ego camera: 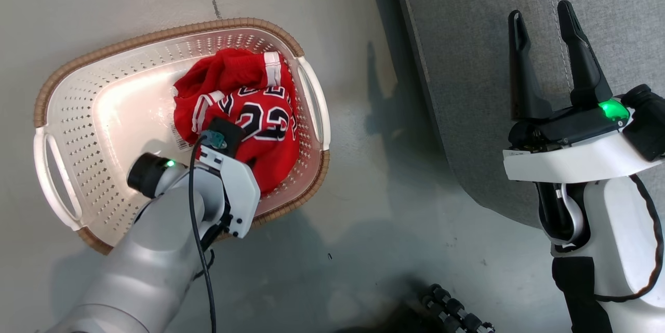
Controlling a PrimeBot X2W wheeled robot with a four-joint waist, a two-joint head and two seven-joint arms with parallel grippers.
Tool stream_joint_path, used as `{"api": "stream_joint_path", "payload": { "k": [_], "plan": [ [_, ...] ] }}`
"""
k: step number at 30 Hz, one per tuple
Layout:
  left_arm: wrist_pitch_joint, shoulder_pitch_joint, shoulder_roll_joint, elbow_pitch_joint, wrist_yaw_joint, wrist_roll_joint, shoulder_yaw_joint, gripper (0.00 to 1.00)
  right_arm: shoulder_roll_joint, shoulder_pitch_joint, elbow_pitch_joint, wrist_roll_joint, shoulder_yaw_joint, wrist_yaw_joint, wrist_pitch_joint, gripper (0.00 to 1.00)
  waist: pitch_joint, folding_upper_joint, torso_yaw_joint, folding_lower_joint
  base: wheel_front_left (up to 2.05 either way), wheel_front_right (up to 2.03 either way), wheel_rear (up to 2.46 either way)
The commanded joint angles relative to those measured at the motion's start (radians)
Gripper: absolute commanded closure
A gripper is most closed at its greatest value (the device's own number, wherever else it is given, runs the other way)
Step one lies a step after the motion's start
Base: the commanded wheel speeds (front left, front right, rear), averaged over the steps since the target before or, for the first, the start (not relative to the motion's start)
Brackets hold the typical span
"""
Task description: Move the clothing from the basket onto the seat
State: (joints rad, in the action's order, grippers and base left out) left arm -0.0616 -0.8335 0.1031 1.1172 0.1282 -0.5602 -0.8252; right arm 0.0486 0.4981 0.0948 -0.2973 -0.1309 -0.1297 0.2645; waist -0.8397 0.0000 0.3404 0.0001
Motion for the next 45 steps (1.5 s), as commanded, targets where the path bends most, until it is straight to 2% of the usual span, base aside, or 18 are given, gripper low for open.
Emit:
{"api": "stream_joint_path", "payload": {
  "k": [1,3,7,9,15,21,36,45],
  "plan": [
    [0.014,-0.033,0.006,0.012,0.003,-0.003,-0.008,1.0,0.004,0.005,-0.006,0.008,0.008,-0.002,0.003,0.0,0.002,0.0,-0.004,-0.0001,0.0,0.0,0.0],
    [0.041,-0.042,0.007,0.027,0.002,-0.002,-0.009,1.0,0.004,0.005,-0.006,0.013,0.011,-0.002,0.003,0.0,0.008,0.0,-0.011,-0.0001,0.0,0.0,0.0],
    [0.137,-0.068,0.001,0.058,-0.047,-0.001,0.005,1.0,0.004,0.006,0.003,0.03,0.013,-0.002,0.003,0.0,0.044,0.0,-0.038,-0.0001,0.0,0.0,0.0],
    [0.18,-0.074,-0.002,0.062,-0.053,-0.008,0.015,1.0,0.004,0.003,0.004,0.037,0.016,-0.002,0.003,0.0,0.064,0.0,-0.054,-0.0001,0.0,0.0,0.0],
    [0.282,-0.087,-0.004,0.042,-0.047,-0.026,0.036,1.0,0.004,-0.015,0.02,0.067,0.025,-0.002,0.003,0.0,0.137,0.0,-0.104,-0.0001,0.0,0.0,0.0],
    [0.321,-0.052,0.012,-0.045,-0.042,-0.027,0.06,1.0,0.004,-0.041,0.038,0.101,0.028,-0.002,0.003,0.0,0.227,0.0,-0.151,-0.0001,0.0,0.0,0.0],
    [0.325,0.224,0.122,-0.676,-0.127,0.061,0.292,1.0,0.005,-0.138,0.064,0.153,0.063,-0.002,-0.016,0.0,0.439,0.0,-0.268,-0.0001,0.0,0.0,0.0],
    [0.326,0.346,0.132,-0.887,-0.139,0.107,0.386,1.0,0.005,-0.215,0.054,0.155,0.058,-0.002,-0.054,0.0,0.553,0.0,-0.311,-0.0001,0.0,0.0,0.0]
  ]
}}
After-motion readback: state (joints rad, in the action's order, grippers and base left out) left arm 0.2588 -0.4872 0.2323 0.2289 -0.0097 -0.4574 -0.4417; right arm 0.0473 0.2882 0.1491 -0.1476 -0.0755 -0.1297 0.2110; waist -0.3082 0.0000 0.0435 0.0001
